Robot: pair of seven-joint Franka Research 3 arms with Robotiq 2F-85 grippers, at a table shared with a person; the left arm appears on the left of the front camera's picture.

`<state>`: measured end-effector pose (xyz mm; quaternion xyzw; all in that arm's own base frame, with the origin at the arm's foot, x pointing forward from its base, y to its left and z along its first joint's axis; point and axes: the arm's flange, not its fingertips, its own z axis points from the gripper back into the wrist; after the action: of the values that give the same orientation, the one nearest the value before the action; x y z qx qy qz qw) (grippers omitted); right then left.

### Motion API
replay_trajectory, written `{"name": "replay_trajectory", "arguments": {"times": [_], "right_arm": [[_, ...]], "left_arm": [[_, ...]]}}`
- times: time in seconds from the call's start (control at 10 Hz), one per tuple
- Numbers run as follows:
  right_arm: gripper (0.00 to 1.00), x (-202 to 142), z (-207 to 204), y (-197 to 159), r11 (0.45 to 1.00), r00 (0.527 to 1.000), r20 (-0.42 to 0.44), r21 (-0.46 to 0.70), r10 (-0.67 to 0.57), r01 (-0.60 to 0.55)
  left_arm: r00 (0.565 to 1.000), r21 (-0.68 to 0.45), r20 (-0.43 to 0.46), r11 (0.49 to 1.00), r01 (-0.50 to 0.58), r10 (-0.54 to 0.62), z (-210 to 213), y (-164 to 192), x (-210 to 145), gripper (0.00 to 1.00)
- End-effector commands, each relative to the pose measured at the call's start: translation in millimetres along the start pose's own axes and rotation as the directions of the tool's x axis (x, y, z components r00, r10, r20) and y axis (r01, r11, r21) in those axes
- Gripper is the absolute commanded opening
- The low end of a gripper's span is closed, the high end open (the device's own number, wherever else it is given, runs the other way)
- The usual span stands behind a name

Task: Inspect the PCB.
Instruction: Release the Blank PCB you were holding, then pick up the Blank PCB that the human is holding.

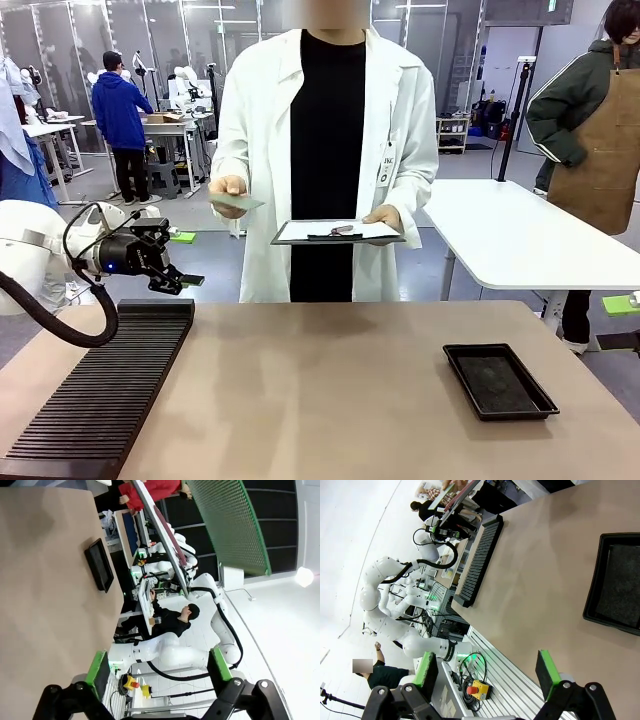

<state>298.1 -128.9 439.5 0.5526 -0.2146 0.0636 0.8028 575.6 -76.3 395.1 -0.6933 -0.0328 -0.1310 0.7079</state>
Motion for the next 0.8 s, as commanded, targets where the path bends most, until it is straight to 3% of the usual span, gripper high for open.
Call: {"name": "replay_trajectory", "arguments": {"times": [0.0,0.7], "right_arm": [[1.0,0.9,1.5,-0.1,1.0,1.0,0.001,0.008,0.02,-0.02],[1.0,0.9,1.5,-0.1,1.0,1.0,0.001,0.008,0.02,-0.02]], "left_arm": [[1.0,0.015,0.01,1.0,-0.012,0.012,-0.8,1.7,1.8,1.0],[1.0,0.015,0.01,1.0,-0.012,0.012,-0.8,1.7,1.8,1.0]]}}
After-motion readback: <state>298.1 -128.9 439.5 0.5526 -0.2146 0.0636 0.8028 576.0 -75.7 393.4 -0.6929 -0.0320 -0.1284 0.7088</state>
